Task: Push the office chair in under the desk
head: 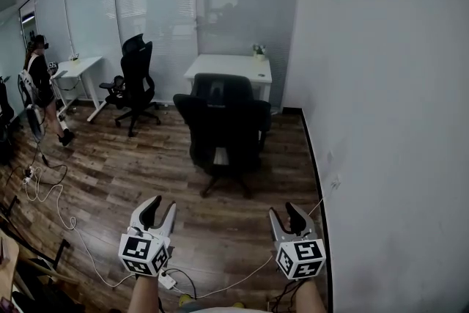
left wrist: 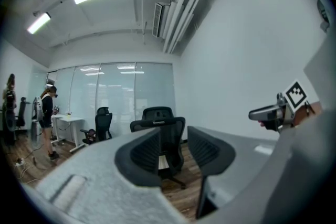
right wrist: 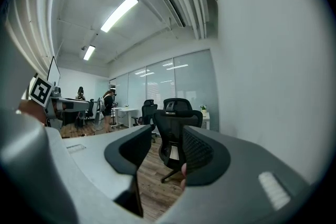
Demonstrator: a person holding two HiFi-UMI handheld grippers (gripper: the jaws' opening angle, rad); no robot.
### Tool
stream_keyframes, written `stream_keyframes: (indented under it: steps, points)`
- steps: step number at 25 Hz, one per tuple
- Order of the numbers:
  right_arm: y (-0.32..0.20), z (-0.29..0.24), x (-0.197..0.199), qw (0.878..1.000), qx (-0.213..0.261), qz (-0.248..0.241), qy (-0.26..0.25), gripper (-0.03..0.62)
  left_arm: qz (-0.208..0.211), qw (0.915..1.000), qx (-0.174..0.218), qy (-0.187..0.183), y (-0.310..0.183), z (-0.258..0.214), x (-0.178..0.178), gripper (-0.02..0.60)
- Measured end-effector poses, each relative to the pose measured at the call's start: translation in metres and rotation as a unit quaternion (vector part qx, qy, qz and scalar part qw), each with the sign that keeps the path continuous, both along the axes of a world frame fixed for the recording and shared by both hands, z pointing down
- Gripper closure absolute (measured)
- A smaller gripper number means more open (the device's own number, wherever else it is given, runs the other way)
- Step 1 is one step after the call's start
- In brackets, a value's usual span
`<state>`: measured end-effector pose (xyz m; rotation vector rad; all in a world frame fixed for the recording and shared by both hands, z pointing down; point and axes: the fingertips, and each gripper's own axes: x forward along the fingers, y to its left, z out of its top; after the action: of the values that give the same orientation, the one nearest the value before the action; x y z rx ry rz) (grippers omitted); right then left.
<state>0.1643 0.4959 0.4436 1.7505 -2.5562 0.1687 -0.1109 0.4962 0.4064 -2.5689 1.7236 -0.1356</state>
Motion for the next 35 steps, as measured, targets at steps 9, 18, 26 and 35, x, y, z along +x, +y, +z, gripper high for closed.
stream_keyframes:
  steps: [9, 18, 26, 35]
  points:
    - [-0.005, 0.0, 0.018, 1.0, 0.003, -0.005, -0.019, 0.424, -0.007, 0.9999, -0.007, -0.004, 0.0, 0.002, 0.016, 0.422]
    - [-0.029, 0.004, 0.028, 1.0, 0.002, 0.005, -0.023, 0.425, 0.002, 0.9999, -0.005, -0.012, -0.022, 0.002, 0.028, 0.433]
    - [-0.082, 0.019, 0.021, 1.0, -0.008, 0.01, -0.01, 0.425, 0.005, 0.9999, -0.016, -0.002, -0.079, 0.019, 0.017, 0.43]
    - [-0.186, 0.023, -0.001, 0.999, -0.025, 0.022, -0.002, 0.425, 0.027, 0.9987, -0.042, 0.006, -0.193, 0.032, -0.002, 0.417]
